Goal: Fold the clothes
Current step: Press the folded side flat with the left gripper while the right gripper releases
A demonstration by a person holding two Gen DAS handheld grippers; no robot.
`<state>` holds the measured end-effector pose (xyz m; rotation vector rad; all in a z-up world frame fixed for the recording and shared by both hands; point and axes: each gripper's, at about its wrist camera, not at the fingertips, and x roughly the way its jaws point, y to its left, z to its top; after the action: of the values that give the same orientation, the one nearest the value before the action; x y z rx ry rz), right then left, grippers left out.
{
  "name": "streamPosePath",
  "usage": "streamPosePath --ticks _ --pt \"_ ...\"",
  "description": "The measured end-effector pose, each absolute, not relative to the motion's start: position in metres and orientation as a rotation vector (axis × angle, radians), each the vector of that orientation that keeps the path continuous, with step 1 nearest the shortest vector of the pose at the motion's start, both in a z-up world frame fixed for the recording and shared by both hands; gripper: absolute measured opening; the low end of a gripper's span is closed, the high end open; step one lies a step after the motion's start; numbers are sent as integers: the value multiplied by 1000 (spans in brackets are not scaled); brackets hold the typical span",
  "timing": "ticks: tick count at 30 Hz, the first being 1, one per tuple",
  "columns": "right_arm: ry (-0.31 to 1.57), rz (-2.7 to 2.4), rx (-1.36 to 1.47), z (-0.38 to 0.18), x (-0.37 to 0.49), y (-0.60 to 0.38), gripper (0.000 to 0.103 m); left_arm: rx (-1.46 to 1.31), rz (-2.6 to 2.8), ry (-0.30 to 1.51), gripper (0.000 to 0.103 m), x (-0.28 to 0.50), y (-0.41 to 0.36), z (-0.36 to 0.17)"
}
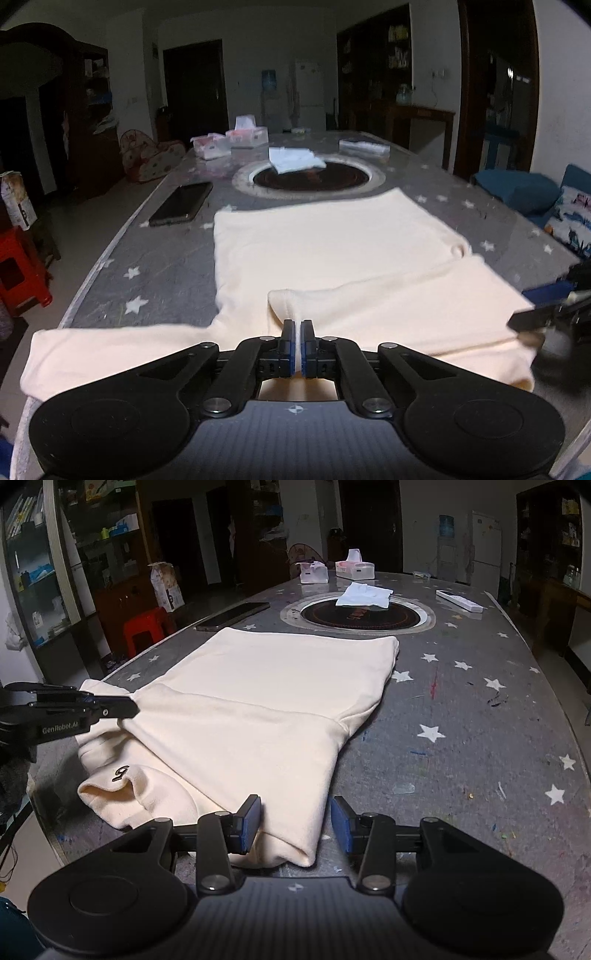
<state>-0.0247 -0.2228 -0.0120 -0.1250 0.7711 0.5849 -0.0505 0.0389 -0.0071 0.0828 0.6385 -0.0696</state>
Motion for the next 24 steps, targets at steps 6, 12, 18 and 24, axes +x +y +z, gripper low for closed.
streamPosePath --ticks 6,12,18,24 --pt "734 597 -155 -1 -20 -219 42 66 -57 599 9 -52 43 5" --pt "700 600 -155 2 -3 -209 42 59 -129 604 9 -39 32 -3" --pt "697 618 -144 -4 15 -195 41 35 -112 657 11 -34 38 -19" --pt "720 627 -162 -15 22 -187 41 0 -68 641 21 -45 50 -12"
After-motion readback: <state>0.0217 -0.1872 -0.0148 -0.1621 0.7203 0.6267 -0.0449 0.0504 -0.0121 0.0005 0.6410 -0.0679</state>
